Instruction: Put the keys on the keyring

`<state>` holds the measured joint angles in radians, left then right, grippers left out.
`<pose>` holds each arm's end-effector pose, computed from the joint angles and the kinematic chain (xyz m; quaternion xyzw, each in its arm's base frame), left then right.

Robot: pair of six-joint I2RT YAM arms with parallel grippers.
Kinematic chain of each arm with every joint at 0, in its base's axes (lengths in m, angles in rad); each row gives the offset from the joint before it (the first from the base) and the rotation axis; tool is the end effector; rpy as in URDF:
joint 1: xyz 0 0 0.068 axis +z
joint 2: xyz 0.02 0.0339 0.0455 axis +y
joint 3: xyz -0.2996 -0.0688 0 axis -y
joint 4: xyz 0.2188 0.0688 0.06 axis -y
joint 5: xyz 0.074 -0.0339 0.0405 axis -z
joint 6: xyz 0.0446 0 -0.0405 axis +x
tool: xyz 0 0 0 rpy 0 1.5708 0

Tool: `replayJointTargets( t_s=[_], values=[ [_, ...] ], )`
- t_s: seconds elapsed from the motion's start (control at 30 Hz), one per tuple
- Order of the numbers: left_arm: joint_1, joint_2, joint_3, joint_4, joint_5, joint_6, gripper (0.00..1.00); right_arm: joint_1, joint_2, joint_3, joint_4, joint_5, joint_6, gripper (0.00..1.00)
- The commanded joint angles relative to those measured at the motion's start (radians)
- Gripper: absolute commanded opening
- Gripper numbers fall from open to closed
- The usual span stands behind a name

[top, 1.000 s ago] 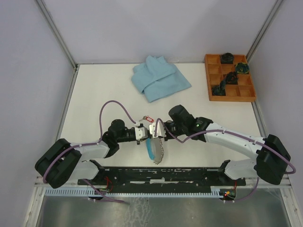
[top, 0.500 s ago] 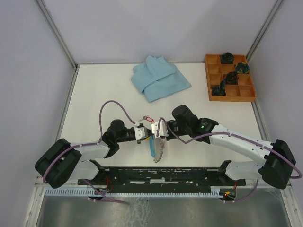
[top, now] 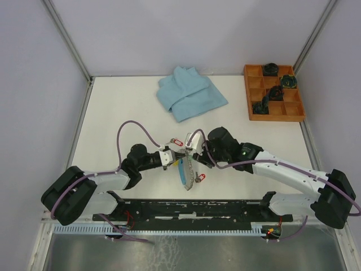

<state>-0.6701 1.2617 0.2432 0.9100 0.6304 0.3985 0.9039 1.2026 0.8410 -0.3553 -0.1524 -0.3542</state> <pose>0.1436 -0.1474 0.2322 0.5386 0.5037 -0.3146 0.5977 0.1351 0.1826 0.2941 -0.5595 0.7153 0.1788 0.3786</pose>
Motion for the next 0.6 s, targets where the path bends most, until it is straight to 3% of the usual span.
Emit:
replayJointTargets(
  t_s=[0.0, 0.23, 0.57],
  values=[
    [0.005, -0.034, -0.01, 0.114, -0.132, -0.058, 0.03, -0.003, -0.027, 0.011, -0.064, 0.074, 0.253, 0.48],
    [0.014, -0.094, -0.057, 0.157, -0.259, -0.116, 0.03, 0.019, -0.012, -0.063, -0.035, 0.013, 0.46, 0.49],
    [0.014, -0.211, -0.151, 0.203, -0.346, -0.159, 0.03, 0.109, 0.026, -0.202, 0.142, 0.064, 0.557, 0.45]
  ],
)
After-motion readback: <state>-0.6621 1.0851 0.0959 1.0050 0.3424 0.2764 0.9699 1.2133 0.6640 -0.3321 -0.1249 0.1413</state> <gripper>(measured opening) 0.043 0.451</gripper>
